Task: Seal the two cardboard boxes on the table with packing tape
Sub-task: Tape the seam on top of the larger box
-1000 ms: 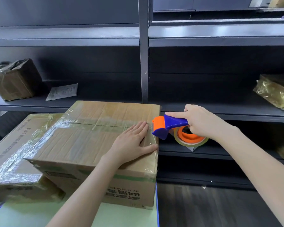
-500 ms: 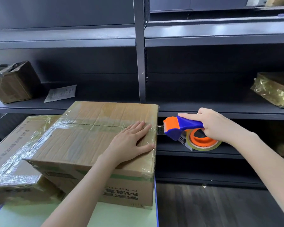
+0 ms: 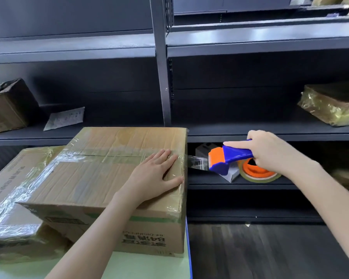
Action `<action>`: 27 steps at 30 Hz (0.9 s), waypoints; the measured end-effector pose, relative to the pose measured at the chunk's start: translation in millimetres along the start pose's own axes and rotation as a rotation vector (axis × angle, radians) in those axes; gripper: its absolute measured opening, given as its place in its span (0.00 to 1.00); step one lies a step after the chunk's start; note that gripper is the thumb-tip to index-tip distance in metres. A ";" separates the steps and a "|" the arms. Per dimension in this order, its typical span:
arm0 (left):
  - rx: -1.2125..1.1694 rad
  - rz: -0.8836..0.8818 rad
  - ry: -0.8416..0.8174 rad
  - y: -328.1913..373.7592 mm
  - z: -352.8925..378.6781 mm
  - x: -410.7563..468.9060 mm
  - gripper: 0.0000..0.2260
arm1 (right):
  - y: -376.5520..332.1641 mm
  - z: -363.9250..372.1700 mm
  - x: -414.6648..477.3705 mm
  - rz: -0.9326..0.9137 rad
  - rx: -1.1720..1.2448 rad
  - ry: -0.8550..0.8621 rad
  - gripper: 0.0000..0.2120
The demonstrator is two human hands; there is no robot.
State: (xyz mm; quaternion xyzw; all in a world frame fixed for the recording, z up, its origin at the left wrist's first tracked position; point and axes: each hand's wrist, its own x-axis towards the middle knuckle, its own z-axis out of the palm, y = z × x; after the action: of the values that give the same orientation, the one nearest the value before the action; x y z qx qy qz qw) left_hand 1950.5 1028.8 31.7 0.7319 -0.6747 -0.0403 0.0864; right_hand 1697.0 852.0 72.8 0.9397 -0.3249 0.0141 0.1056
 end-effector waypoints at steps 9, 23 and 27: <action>-0.088 0.157 0.013 20.6 3.5 14.7 0.23 | -37.7 23.9 18.0 -0.091 -0.073 -0.072 0.30; -0.068 0.161 0.035 24.0 6.9 18.1 0.22 | -65.4 4.4 47.7 -0.212 -0.123 -0.083 0.22; -0.061 0.151 0.019 25.7 6.3 17.4 0.21 | -67.0 0.3 52.9 -0.219 -0.179 -0.089 0.21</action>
State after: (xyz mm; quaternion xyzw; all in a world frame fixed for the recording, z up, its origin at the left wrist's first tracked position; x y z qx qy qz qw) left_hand 1925.7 1009.2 31.2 0.6762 -0.7257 -0.0470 0.1178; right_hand 1779.8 871.1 64.9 0.9560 -0.2249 -0.0682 0.1754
